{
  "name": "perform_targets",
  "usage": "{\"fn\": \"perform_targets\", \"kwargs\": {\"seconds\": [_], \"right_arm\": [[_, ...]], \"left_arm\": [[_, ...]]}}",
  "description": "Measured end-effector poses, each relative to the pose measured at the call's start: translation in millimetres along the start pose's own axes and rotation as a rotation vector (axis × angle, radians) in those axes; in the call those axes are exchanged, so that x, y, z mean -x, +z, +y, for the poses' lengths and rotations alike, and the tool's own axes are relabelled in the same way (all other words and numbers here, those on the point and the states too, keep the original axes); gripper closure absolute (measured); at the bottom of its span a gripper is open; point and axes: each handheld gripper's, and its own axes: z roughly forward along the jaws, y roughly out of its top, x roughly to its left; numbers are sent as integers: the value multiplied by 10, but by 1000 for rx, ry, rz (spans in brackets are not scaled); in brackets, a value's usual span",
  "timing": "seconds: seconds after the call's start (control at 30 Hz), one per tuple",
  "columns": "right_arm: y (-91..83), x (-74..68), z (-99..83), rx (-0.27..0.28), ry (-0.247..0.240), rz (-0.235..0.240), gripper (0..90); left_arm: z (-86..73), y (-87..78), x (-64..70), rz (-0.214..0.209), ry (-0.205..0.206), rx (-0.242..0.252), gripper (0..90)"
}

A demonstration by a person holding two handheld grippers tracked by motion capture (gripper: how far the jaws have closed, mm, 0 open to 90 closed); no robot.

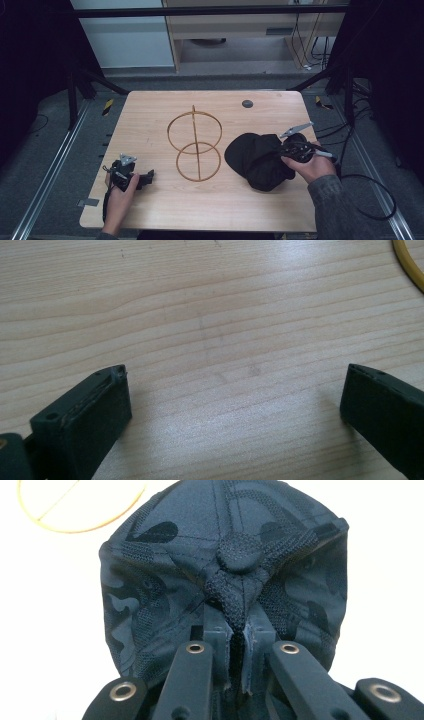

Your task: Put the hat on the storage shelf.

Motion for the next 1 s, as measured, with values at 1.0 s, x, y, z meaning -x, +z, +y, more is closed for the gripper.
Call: {"fn": "perform_targets", "kwargs": {"seconds": [1.0], "right_arm": [[-1672,-114,706,462,53,65,854]], "left_arm": [[0,0,0,0,0,0,0]]}}
